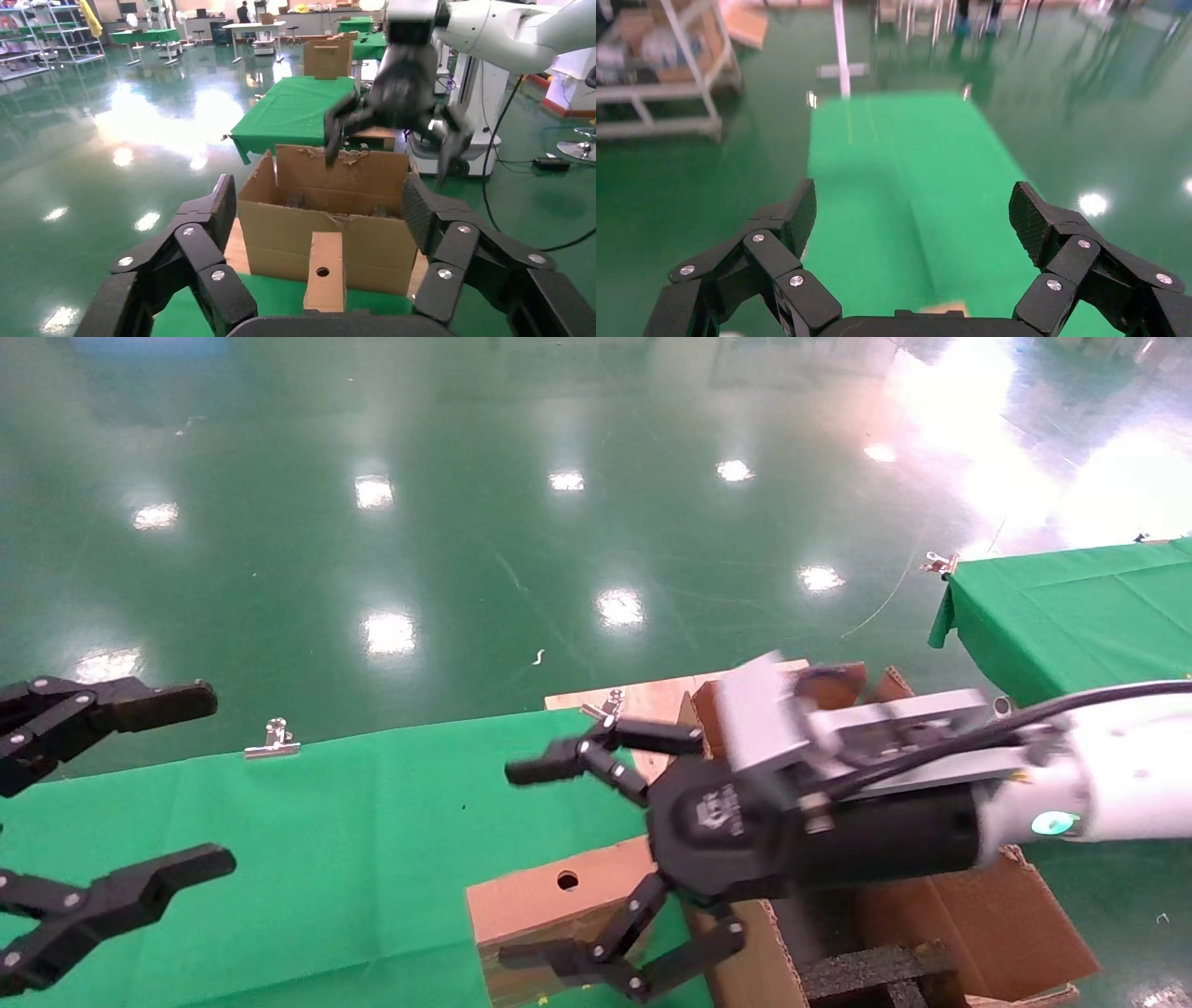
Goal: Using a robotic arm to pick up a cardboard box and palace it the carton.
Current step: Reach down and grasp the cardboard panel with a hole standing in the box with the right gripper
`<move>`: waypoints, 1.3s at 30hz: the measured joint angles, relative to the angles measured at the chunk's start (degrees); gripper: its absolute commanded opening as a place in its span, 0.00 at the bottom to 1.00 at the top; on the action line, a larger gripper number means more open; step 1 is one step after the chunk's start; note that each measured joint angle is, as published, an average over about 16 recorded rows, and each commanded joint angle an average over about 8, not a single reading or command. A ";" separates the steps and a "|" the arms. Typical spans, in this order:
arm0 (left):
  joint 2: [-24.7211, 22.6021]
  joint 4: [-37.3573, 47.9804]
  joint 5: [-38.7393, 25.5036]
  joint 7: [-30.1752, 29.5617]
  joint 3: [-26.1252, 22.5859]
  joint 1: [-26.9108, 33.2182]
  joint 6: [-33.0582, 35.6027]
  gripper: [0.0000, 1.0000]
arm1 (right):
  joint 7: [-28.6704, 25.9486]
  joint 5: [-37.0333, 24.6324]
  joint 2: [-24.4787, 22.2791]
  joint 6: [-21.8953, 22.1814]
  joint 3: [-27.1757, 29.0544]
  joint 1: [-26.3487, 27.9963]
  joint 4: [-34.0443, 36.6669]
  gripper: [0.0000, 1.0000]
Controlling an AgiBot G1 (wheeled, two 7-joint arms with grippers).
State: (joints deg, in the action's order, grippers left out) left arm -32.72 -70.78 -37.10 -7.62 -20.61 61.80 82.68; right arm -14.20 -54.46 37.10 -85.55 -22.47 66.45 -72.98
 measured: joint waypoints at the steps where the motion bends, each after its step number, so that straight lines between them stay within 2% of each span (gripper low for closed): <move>1: 0.00 0.00 0.00 0.00 0.00 0.00 0.00 0.00 | -0.41 -1.66 0.45 -0.16 -0.88 0.78 0.19 1.00; 12: 0.00 0.00 0.00 0.00 0.00 0.00 0.00 0.00 | -2.39 -19.30 6.80 -2.59 -10.36 9.97 4.25 1.00; 21: 0.00 0.00 0.00 0.00 0.00 0.00 0.00 0.00 | 0.56 -30.68 12.06 -3.91 -17.23 16.42 8.20 1.00; 28: 0.00 0.00 0.00 0.00 0.00 0.00 0.00 0.00 | 3.61 -36.50 16.05 -4.40 -22.48 20.61 11.46 1.00; 29: 0.00 0.00 0.00 0.00 0.00 0.00 0.00 0.04 | 3.97 -37.05 16.53 -4.46 -23.15 21.07 11.92 1.00; 32: 0.00 0.00 0.00 0.00 0.00 0.00 0.00 0.42 | 4.93 -38.34 17.87 -4.60 -25.01 22.28 13.26 0.99; 33: 0.00 0.00 0.00 0.00 0.00 0.00 0.00 0.54 | 5.21 -38.65 18.27 -4.66 -25.57 22.61 13.70 0.91; 36: 0.00 0.01 0.00 0.00 0.00 0.00 -0.01 0.92 | 5.85 -39.31 19.23 -4.81 -26.96 23.38 14.77 0.53; 37: 0.00 0.01 0.00 0.00 0.00 -0.01 -0.01 1.00 | 6.01 -39.45 19.47 -4.85 -27.31 23.57 15.05 0.41; 39: 0.00 0.01 0.00 0.00 0.00 -0.01 -0.01 1.00 | 6.24 -39.62 19.85 -4.94 -27.86 23.84 15.53 0.16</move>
State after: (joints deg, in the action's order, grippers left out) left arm -32.72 -70.77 -37.10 -7.62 -20.61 61.79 82.67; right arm -7.96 -94.08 56.95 -90.48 -50.33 90.30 -57.45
